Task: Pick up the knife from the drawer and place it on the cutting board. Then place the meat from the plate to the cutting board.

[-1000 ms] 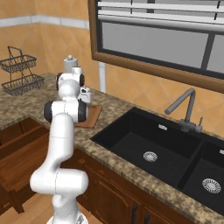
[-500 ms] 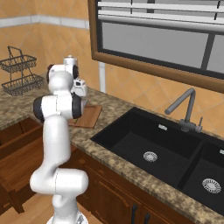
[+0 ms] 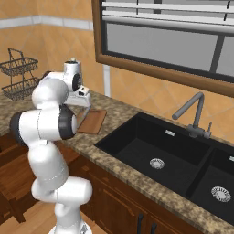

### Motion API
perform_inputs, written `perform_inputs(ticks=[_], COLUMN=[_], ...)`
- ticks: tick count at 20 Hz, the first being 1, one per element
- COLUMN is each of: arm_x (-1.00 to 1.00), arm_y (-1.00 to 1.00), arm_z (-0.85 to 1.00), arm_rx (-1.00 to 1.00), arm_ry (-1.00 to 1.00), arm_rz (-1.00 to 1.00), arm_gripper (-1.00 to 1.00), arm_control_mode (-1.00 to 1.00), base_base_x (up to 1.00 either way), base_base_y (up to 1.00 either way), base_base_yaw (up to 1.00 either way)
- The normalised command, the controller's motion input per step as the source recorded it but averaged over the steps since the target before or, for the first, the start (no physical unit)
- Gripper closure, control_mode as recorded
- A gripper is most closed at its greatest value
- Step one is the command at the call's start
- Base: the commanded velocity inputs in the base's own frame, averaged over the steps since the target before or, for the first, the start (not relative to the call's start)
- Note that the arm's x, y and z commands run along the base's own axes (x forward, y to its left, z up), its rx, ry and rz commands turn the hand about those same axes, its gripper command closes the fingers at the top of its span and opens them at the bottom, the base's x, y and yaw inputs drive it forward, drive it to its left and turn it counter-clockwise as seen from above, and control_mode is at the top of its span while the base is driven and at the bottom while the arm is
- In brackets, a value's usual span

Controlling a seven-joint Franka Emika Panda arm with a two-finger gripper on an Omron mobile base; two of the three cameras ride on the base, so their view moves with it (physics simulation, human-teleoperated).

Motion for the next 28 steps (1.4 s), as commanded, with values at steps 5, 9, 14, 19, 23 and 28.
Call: perform_inputs(ticks=[5, 9, 14, 19, 23, 28], arm_x=[-1.00, -1.00, -1.00, -1.00, -0.70, -0.06], arm_y=[-0.14, -0.06, -0.26, -0.41, -0.32, 0.00], arm_z=[0.88, 0.63, 0.12, 0.00, 0.00, 0.00], arm_rx=[0.00, 0.07, 0.00, 0.00, 0.01, 0.02], arm_ry=[-0.13, -0.02, 0.00, 0.00, 0.00, 0.00], arm_rz=[0.12, 0.07, 0.02, 0.00, 0.00, 0.00], arm_gripper=[-1.00, -1.00, -1.00, -1.00, -1.00, -1.00], arm_control_mode=[-1.00, -1.00, -1.00, -1.00, -1.00, 1.00], base_base_x=[0.00, 0.00, 0.00, 0.00, 0.00, -0.17], base_base_y=[0.00, 0.00, 0.00, 0.00, 0.00, -0.06], base_base_yaw=[0.00, 0.00, 0.00, 0.00, 0.00, -0.07])
